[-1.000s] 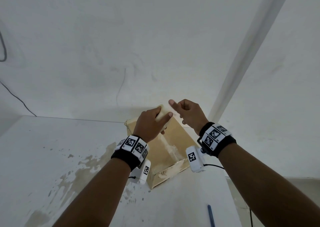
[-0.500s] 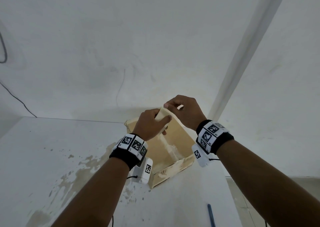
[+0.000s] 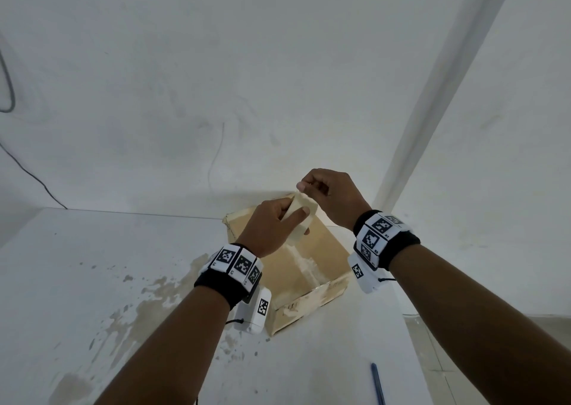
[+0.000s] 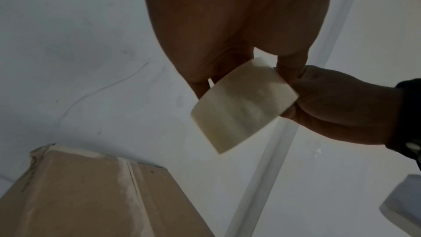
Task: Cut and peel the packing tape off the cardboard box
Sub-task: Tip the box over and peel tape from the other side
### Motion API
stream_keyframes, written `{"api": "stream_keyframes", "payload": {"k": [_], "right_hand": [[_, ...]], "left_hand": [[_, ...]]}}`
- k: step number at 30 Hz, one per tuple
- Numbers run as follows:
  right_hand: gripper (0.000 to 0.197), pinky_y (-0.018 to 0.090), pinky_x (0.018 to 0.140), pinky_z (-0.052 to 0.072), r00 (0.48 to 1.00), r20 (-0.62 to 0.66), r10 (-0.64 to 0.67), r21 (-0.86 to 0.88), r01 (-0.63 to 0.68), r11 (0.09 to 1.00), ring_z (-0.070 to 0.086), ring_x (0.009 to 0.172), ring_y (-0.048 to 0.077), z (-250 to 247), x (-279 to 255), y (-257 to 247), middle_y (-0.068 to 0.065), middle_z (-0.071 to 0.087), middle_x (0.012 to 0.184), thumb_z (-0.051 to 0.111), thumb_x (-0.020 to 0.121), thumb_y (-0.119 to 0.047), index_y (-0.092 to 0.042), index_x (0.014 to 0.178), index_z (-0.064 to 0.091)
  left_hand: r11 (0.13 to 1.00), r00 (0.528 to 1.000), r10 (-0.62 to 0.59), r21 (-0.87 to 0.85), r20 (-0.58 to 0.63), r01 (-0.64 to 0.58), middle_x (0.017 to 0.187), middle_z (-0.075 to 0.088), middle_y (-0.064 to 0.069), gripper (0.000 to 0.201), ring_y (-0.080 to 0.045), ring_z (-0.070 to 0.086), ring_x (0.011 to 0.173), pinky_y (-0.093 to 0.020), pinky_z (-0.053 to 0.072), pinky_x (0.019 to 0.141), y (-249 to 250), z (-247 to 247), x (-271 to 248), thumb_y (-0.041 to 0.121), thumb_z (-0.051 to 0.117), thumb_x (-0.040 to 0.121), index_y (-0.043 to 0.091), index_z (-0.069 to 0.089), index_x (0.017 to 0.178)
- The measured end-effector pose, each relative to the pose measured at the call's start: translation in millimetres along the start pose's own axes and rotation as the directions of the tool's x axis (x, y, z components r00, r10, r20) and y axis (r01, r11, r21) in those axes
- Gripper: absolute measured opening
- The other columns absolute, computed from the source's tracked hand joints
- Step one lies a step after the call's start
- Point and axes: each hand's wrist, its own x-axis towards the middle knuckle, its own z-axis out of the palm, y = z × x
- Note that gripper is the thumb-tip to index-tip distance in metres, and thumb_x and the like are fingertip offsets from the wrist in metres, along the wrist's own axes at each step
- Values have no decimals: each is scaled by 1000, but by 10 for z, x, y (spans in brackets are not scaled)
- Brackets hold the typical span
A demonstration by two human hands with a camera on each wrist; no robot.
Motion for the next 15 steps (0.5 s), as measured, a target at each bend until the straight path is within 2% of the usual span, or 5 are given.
{"api": "stream_keyframes", "payload": {"k": [3,6,8,12,15], "right_hand": [[21,30,59,43,1000,-7,-4,-60,4,998,47,57,20,-56,-10,9,12,58,65,61,95,-37,-18,84,65],[22,27,57,39,999,7,-37,-167,37,985,41,52,12,-77,-44,-7,-3,44,54,60,96,-38,-18,87,64],[23,26,56,38,999,-3,-49,-185,48,981,37,50,10,-84,-51,-10,-6,40,52,60,96,-38,-18,85,62],[34,29,54,37,1000,-29,1,-98,-4,995,36,48,11,-86,-63,29,-8,38,48,66,90,-44,-21,68,54],[54,27,56,40,990,-81,113,14,-112,994,44,46,12,-77,-57,6,-9,45,43,62,89,-55,-11,59,53]], "left_hand": [[998,997,50,48,-54,-47,68,76,-2,28,-5,66,57,-12,46,56,1,16,-52,36,57,98,14,71,89],[998,996,59,38,-74,-57,61,72,-1,31,-6,66,53,-10,45,56,5,35,-88,36,57,98,10,69,87],[998,994,55,29,-94,-53,59,71,-1,32,-5,65,51,-10,45,55,5,45,-97,37,58,97,9,69,86],[998,992,58,11,-112,-57,60,72,-3,32,-4,65,50,-10,45,54,19,48,-108,36,59,97,8,70,86],[997,987,79,16,-137,-78,60,71,0,28,-2,63,50,-8,44,53,41,53,-113,33,58,98,10,68,84]]}}
